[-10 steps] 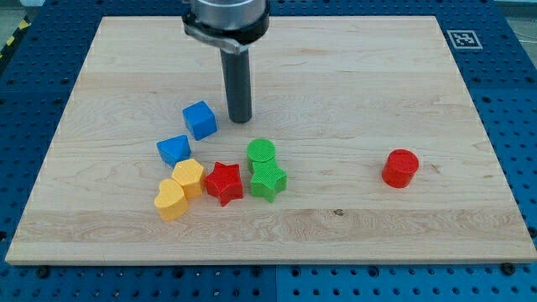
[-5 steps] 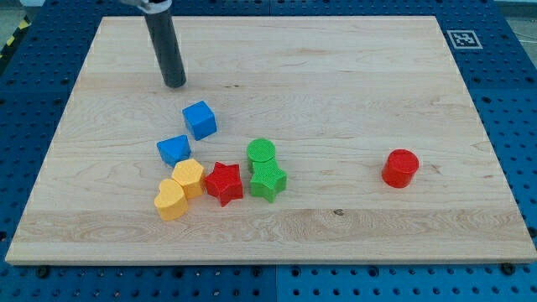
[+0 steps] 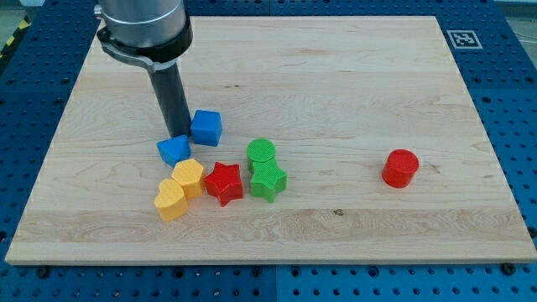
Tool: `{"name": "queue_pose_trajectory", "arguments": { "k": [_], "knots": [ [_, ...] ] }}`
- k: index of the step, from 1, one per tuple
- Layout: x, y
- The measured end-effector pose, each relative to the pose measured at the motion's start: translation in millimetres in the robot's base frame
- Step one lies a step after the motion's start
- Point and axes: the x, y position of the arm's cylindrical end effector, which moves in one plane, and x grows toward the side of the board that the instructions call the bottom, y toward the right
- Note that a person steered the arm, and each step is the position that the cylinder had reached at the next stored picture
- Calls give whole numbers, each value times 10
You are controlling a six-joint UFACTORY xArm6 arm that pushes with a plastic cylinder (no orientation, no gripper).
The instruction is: Move your arm in between yellow heart and blue triangle
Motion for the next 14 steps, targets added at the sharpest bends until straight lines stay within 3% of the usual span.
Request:
{"name": "queue_pose_trajectory", "arguments": {
  "k": [5,9,11,14],
  "knots": [
    [-421,73],
    [444,229],
    [470,273],
    [459,-331]
  ]
}}
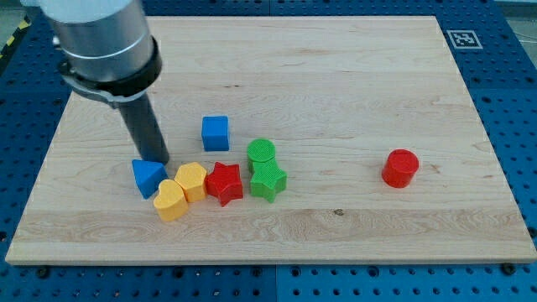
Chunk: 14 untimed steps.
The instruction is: Move your arm in between yellow heart and blue triangle
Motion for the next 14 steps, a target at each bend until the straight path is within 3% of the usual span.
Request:
{"name": "queue_pose_trajectory", "arguments": {
  "k": [4,6,8,14],
  "knots": [
    [1,-820],
    [184,-938],
    [754,-926],
    [992,-118]
  ]
}}
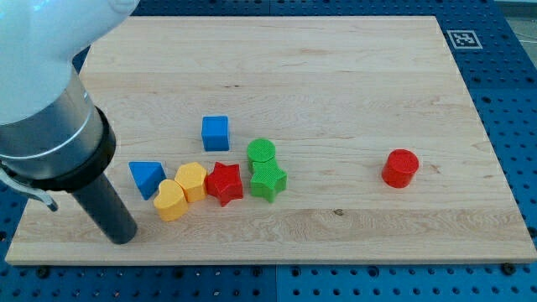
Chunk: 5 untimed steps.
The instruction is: Move your arm in between yellow heart and blue triangle
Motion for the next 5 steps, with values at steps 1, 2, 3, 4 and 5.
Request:
{"name": "queue_pose_trajectory", "arguments": {
  "k": [1,2,3,4,5],
  "knots": [
    [-11,102],
    [-131,199],
    [-277,286],
    [-421,349],
    [-460,351]
  ]
}}
